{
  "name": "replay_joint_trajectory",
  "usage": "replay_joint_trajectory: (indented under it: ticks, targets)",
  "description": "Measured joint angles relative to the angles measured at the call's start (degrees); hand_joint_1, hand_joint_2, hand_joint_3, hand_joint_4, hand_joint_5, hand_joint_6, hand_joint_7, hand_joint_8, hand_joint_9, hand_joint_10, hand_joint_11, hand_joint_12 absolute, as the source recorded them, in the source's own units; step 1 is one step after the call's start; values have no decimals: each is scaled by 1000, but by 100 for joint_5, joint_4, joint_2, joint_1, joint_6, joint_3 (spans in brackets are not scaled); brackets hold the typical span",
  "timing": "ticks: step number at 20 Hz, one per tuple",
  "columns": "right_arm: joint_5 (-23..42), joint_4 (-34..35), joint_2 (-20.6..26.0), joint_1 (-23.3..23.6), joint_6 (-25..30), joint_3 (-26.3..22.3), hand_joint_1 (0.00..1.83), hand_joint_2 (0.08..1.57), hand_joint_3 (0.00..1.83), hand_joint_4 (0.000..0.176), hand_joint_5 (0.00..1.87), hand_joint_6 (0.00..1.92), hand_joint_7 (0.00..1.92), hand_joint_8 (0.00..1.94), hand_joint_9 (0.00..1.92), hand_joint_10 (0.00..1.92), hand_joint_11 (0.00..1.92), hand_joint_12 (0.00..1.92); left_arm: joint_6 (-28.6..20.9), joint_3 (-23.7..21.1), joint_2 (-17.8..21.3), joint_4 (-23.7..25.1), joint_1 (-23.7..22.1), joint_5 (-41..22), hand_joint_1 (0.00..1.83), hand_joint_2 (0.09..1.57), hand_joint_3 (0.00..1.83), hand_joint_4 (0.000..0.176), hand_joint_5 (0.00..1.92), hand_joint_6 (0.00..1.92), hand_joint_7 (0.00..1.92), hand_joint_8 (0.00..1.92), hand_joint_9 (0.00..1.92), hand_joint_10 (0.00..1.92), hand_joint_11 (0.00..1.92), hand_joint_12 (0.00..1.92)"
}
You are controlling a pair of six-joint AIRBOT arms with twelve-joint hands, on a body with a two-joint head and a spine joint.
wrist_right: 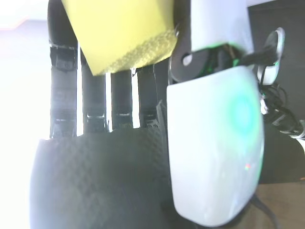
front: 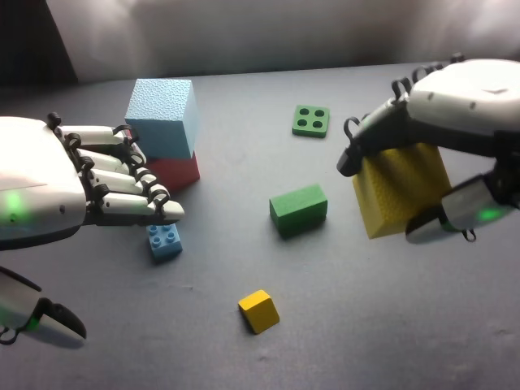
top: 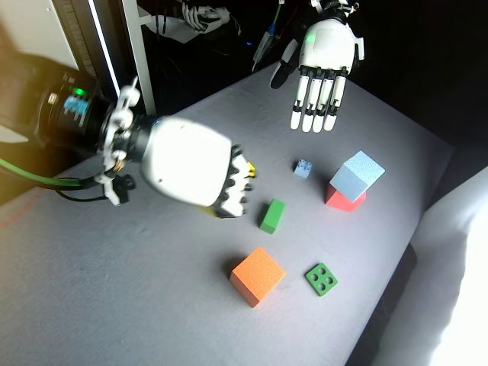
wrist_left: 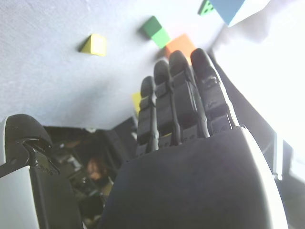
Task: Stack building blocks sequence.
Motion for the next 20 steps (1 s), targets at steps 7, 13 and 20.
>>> replay_joint_trajectory:
  ticks: [7,13,20]
  targets:
    - [-1196,-37,-804,1082,44,1344,1385,1081,1,0,976,877,1123,761,939,1140,670,1188,-2,0,-2,-7,-35,13,438,971,4,0,258,2,330,1,329,4,0,729]
    - [-1738,339,-1381,1298,37,2256,1390,1070,0,0,998,781,1152,699,980,1128,714,1125,0,0,-2,-13,-55,31,448,961,0,0,260,5,336,4,330,6,0,694]
    - [-1329,949,-1753,1200,284,2894,1392,1053,0,0,1033,806,1231,556,986,1049,743,1045,0,0,-2,-4,-55,28,474,958,1,0,272,6,344,2,338,3,0,745]
